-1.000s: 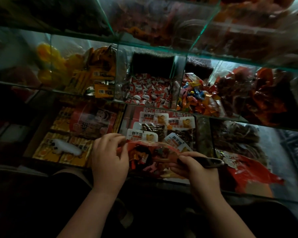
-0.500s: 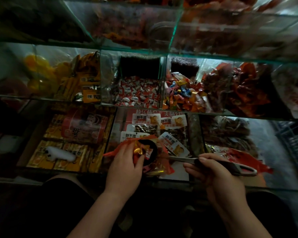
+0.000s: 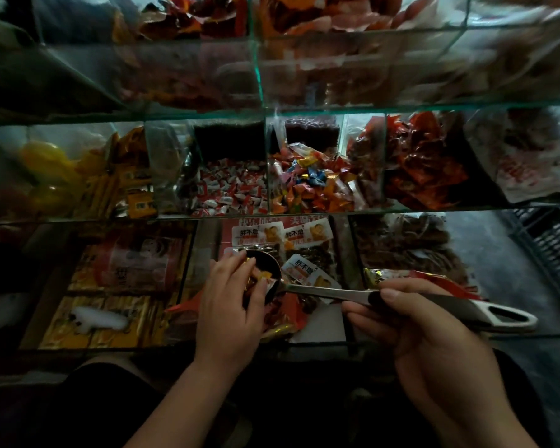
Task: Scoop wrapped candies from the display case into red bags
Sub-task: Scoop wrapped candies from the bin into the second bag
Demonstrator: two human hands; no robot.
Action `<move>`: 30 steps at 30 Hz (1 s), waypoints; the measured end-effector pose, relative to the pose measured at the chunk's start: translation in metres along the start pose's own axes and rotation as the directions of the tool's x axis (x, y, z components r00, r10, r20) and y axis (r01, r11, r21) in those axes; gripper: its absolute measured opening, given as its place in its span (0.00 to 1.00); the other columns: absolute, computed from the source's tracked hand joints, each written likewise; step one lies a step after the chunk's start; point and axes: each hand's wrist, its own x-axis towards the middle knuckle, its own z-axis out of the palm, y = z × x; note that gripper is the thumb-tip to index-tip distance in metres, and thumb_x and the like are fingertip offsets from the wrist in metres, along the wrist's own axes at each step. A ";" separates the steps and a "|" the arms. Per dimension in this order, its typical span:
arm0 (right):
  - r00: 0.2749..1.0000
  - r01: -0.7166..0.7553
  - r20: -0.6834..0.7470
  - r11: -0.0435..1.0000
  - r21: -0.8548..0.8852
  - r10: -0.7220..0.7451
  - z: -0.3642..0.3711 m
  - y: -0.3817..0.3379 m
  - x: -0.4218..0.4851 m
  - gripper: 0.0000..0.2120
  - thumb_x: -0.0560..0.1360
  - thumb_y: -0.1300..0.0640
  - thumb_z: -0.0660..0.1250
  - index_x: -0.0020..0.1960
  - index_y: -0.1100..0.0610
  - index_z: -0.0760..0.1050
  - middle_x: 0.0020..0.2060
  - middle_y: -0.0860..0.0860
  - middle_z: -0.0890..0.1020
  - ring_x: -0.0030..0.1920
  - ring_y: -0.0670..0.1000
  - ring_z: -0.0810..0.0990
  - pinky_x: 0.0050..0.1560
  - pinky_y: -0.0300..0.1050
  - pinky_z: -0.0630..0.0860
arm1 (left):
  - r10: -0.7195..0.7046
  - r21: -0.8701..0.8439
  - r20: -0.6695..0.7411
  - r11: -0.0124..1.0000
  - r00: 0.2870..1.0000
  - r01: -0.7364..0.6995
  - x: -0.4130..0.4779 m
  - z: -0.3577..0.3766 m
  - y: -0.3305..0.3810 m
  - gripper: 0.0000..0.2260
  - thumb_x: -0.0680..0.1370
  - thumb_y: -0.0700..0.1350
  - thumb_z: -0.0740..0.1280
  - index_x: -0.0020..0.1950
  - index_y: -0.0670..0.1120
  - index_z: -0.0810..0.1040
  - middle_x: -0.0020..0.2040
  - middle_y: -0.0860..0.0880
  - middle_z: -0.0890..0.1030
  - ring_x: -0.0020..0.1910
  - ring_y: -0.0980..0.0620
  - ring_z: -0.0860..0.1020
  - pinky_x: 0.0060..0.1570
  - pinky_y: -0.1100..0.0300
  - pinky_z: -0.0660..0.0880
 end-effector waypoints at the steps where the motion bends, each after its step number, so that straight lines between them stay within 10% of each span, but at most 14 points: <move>1: 1.000 0.018 0.010 1.000 0.010 -0.018 0.002 -0.005 0.000 0.05 0.61 0.60 0.71 0.36 0.57 0.84 0.35 0.63 0.85 0.41 0.67 0.88 0.36 0.46 0.84 | 0.022 0.000 -0.009 1.000 1.000 -0.022 0.008 -0.001 0.005 0.24 0.84 0.59 0.56 0.71 0.46 0.76 0.74 0.53 0.72 0.78 0.59 0.61 0.78 0.62 0.51; 7: 0.992 0.091 -0.093 0.994 0.059 -0.085 0.012 -0.031 0.022 0.20 0.77 0.70 0.63 0.33 0.54 0.83 0.32 0.58 0.85 0.41 0.63 0.89 0.36 0.43 0.84 | 0.095 0.010 0.078 0.995 0.992 -0.096 0.079 0.013 0.035 0.23 0.85 0.58 0.55 0.76 0.48 0.71 0.76 0.53 0.69 0.77 0.55 0.61 0.77 0.52 0.59; 19: 0.917 0.245 -0.380 0.926 0.288 -0.124 0.019 -0.050 0.115 0.03 0.79 0.65 0.68 0.46 0.62 0.79 0.39 0.55 0.88 0.46 0.56 0.89 0.45 0.45 0.85 | 0.186 -0.019 0.213 0.982 0.959 -0.186 0.152 0.057 0.047 0.30 0.85 0.62 0.54 0.84 0.53 0.51 0.84 0.55 0.50 0.81 0.59 0.43 0.79 0.57 0.42; 22: 0.872 0.352 -0.368 0.936 0.010 -0.324 0.034 -0.043 0.156 0.03 0.78 0.61 0.72 0.47 0.55 0.83 0.43 0.51 0.88 0.46 0.48 0.89 0.43 0.38 0.83 | 0.235 0.048 0.230 0.966 0.944 -0.252 0.151 0.062 0.042 0.30 0.85 0.61 0.53 0.84 0.52 0.50 0.84 0.54 0.50 0.82 0.57 0.45 0.77 0.61 0.40; 24: 0.768 0.518 -0.069 0.681 -0.518 -0.636 0.033 -0.034 0.175 0.04 0.78 0.59 0.73 0.49 0.50 0.83 0.46 0.45 0.87 0.49 0.43 0.86 0.47 0.36 0.82 | 0.226 0.062 0.219 0.967 0.949 -0.245 0.151 0.065 0.042 0.30 0.85 0.61 0.52 0.84 0.52 0.50 0.84 0.54 0.50 0.82 0.55 0.46 0.76 0.62 0.39; 27: 0.631 0.656 0.449 0.127 -0.744 -0.633 0.019 -0.022 0.185 0.09 0.78 0.62 0.71 0.57 0.55 0.82 0.57 0.50 0.83 0.59 0.47 0.82 0.61 0.44 0.80 | 0.240 0.058 0.201 0.965 0.950 -0.256 0.152 0.067 0.040 0.30 0.85 0.61 0.52 0.84 0.52 0.51 0.84 0.54 0.51 0.82 0.55 0.47 0.78 0.59 0.41; 30: 0.618 0.688 0.557 0.039 -0.725 -0.556 0.008 -0.018 0.167 0.14 0.77 0.64 0.71 0.62 0.56 0.81 0.64 0.52 0.80 0.63 0.48 0.81 0.63 0.45 0.79 | 0.248 0.055 0.181 0.964 0.952 -0.262 0.151 0.070 0.039 0.29 0.85 0.62 0.52 0.84 0.52 0.52 0.84 0.54 0.53 0.82 0.54 0.48 0.77 0.59 0.42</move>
